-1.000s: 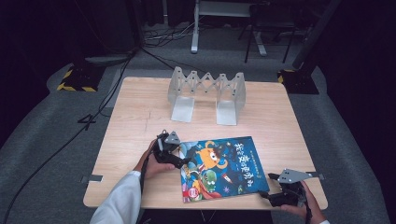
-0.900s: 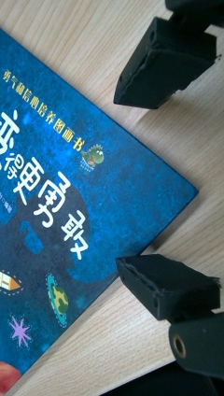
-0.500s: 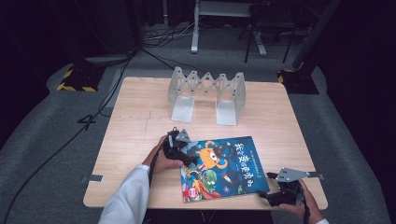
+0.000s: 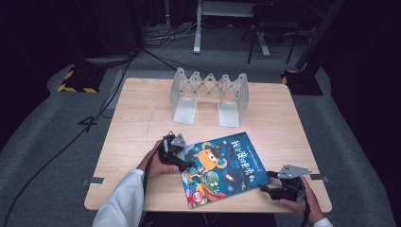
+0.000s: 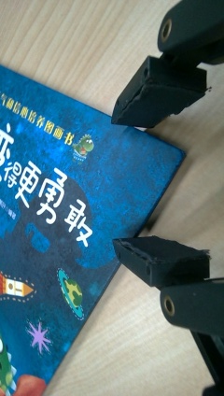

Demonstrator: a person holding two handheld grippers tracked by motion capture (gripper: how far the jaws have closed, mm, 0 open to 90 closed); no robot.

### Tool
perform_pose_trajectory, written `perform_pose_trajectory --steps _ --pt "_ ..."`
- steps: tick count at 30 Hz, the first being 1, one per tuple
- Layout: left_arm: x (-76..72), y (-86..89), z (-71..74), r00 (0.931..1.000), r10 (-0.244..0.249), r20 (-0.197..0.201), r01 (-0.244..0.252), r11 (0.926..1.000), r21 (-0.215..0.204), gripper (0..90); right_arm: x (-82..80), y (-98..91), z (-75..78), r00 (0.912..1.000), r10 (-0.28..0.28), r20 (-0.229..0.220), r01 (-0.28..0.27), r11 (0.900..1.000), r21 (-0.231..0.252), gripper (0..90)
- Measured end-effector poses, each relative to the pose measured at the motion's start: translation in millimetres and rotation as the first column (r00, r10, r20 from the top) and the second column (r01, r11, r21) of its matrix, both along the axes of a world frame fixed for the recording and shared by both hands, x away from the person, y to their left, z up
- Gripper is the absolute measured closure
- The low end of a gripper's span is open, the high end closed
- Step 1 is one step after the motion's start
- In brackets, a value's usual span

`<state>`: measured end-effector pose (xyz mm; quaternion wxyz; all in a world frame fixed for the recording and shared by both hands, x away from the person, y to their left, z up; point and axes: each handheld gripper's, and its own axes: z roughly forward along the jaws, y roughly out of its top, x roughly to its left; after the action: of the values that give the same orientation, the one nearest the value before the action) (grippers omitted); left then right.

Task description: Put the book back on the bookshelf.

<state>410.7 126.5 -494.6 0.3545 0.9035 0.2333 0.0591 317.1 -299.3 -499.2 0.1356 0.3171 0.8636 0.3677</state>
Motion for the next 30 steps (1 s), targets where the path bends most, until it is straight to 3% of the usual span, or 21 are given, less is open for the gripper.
perform_pose_trajectory --steps 7,12,18,24,30 --pt "-15.2 8.4 3.0 0.9993 0.034 -0.018 -0.033 0.9989 0.033 15.2 13.6 4.0 1.7 0.9999 -0.014 -0.008 0.014 0.9999 -0.01 38.5" --pt "-31.9 21.8 3.6 0.9995 0.022 -0.023 -0.021 0.9989 0.041 15.3 28.1 9.8 2.1 0.9989 -0.046 -0.007 0.046 0.9989 -0.012 39.7" --pt "-49.2 32.1 3.9 0.9997 0.013 -0.023 -0.012 0.9988 0.047 15.5 39.7 15.1 2.9 0.9993 -0.033 -0.02 0.033 0.9993 -0.018 37.7" --pt "-64.3 40.5 4.1 0.9997 0.008 -0.024 -0.007 0.999 0.044 17.1 44.3 24.8 2.1 0.9973 -0.074 0.001 0.074 0.9971 -0.019 41.7" --pt "-80.7 56.9 2.7 0.9995 0.03 0.006 -0.03 0.9994 0.014 24.0 54.8 34.0 1.4 0.995 -0.099 0.011 0.099 0.995 -0.015 39.4"
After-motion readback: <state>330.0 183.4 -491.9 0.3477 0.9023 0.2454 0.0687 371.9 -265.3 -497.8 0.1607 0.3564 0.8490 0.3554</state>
